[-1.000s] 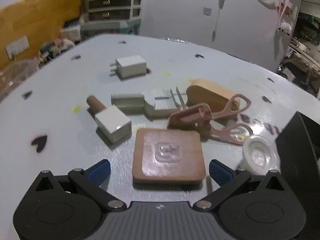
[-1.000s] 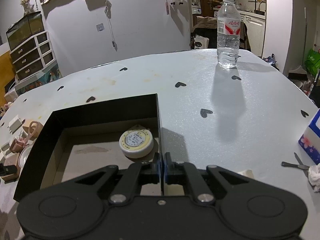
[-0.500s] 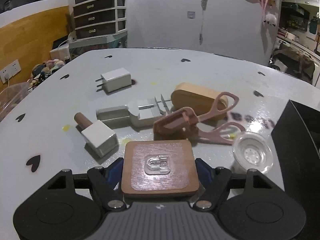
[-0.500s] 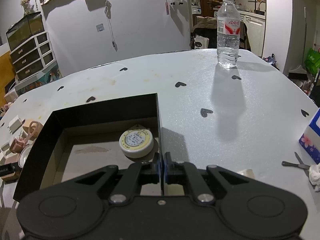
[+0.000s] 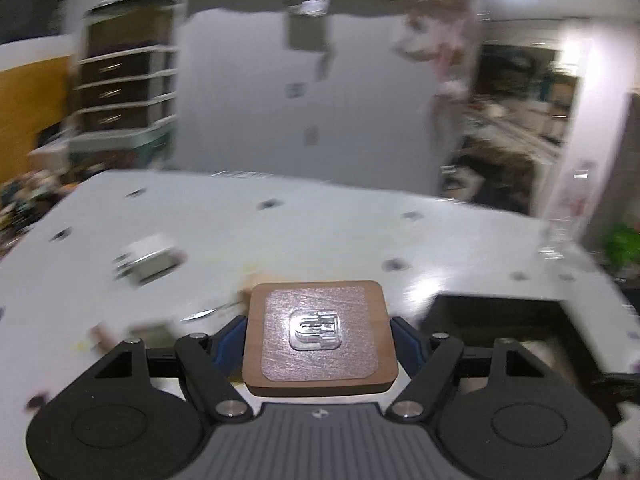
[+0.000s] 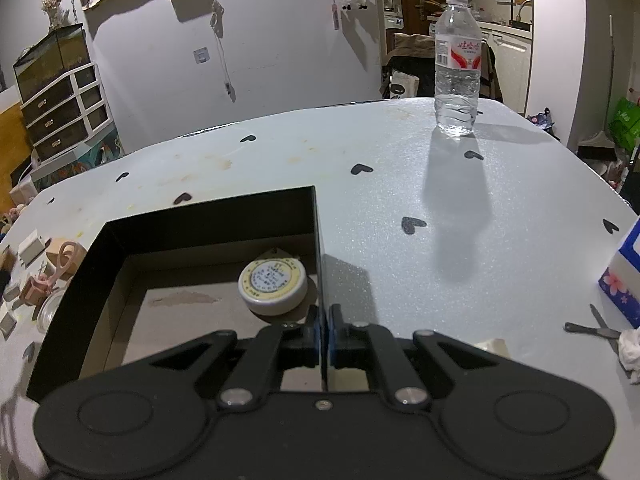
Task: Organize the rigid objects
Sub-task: 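Lower the coaster into the box beside the tape measure and release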
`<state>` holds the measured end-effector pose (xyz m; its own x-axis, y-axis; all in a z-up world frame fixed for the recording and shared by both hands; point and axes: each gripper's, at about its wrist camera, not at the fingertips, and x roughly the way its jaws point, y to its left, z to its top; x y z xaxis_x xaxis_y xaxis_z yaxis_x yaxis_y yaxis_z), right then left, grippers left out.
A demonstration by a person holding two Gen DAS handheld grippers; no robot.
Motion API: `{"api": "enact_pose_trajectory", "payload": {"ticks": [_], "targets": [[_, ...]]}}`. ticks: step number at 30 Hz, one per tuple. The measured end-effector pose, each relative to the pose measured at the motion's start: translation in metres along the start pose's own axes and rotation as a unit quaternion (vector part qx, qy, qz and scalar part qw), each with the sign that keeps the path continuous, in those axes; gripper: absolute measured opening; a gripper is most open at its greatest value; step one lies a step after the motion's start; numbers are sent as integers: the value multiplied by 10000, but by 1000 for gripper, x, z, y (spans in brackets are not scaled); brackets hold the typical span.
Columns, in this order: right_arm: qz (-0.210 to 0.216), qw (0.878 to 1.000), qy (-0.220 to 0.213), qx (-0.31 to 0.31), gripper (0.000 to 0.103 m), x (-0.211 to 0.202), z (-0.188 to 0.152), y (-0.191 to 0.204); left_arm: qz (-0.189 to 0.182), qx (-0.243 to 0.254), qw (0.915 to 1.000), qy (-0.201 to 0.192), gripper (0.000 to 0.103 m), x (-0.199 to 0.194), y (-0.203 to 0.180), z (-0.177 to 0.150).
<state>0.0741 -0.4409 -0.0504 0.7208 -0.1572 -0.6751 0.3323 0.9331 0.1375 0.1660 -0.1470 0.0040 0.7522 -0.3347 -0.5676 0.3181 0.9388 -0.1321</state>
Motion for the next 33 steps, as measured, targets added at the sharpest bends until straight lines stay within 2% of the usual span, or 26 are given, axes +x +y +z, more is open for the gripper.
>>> {"api": "enact_pose_trajectory", "payload": {"ticks": [3,5,8,11,16,19,25,29,31,33], "targets": [[-2,10000,-2,-13,5,0,0,0,-624,269,9977,82,76,6,-29,12],[3,10000,-2,-19,5,0,0,-1,-1044,374,9934,278,76,12,-50,16],[-2,10000,13,-30,5,0,0,1,-1762,322,9802,843,76,30,-78,22],[-5,10000,26,-65,5,1,1,2,-2141,161,9657,1459,76,50,-99,20],[64,10000,20,-36,5,0,0,-1,-2088,-117,9458,2484,76,88,-126,5],[77,10000,11,-36,5,0,0,-1,-1984,-199,9377,2845,76,100,-133,-4],[108,9999,-10,-26,5,0,-1,-3,-1792,-515,9342,3041,76,118,-141,-16],[141,9999,-18,-14,6,-1,-1,-3,-1771,-892,9283,3144,76,128,-138,-17],[149,9999,-20,-11,6,0,-1,-3,-1761,-994,9269,3163,78,131,-139,-19],[165,9999,-25,-4,6,0,-1,-4,-1840,-1119,9219,3220,85,135,-139,-21]]}}
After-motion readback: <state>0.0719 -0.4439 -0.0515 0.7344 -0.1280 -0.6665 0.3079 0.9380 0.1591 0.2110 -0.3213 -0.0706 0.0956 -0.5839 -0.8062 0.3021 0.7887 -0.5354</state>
